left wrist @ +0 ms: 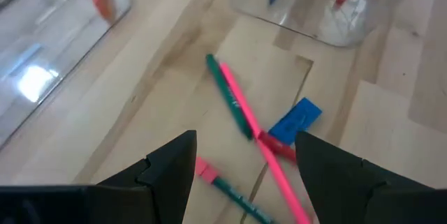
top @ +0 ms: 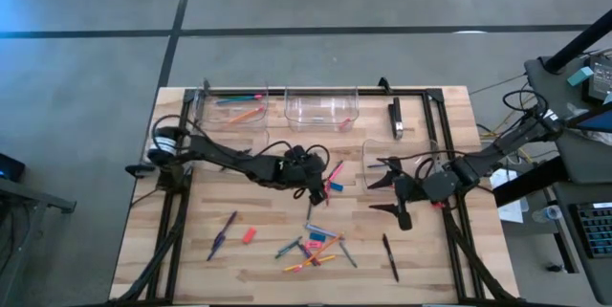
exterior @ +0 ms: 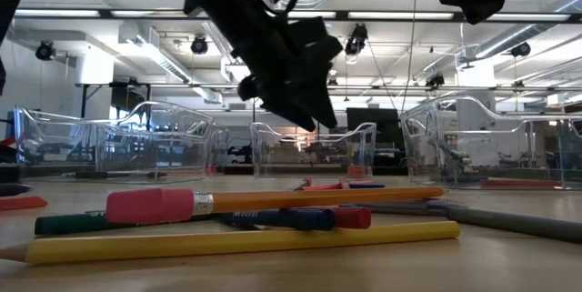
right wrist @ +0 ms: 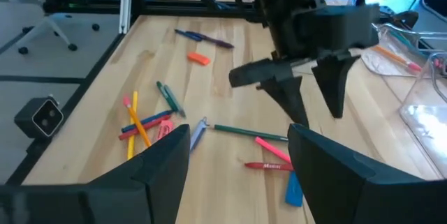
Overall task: Sort crayons/erasers/pens/pencils in bins
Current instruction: Put the red crayon into the bottom right transparent bin
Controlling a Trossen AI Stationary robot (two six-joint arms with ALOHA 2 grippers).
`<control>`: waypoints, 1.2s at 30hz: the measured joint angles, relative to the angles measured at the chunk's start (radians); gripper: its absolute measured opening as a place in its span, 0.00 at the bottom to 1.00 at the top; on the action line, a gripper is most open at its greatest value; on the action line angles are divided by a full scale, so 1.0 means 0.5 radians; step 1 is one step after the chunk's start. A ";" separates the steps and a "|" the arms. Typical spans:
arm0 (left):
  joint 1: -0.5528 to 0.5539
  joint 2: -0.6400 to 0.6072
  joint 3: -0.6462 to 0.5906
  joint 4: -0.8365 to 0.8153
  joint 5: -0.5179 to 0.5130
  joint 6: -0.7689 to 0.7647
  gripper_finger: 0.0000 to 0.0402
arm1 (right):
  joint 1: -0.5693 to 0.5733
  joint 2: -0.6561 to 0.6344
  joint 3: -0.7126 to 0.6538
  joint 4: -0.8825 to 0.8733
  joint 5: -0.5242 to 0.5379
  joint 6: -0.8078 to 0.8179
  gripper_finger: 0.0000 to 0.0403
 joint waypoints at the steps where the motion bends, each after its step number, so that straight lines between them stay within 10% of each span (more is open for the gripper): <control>1: 0.000 0.020 0.034 -0.018 0.001 0.017 0.56 | 0.000 0.005 0.006 -0.002 0.001 0.000 0.57; 36: -0.167 0.458 0.738 -0.732 0.109 -0.537 0.53 | 0.039 -0.030 0.018 -0.051 0.004 0.060 0.57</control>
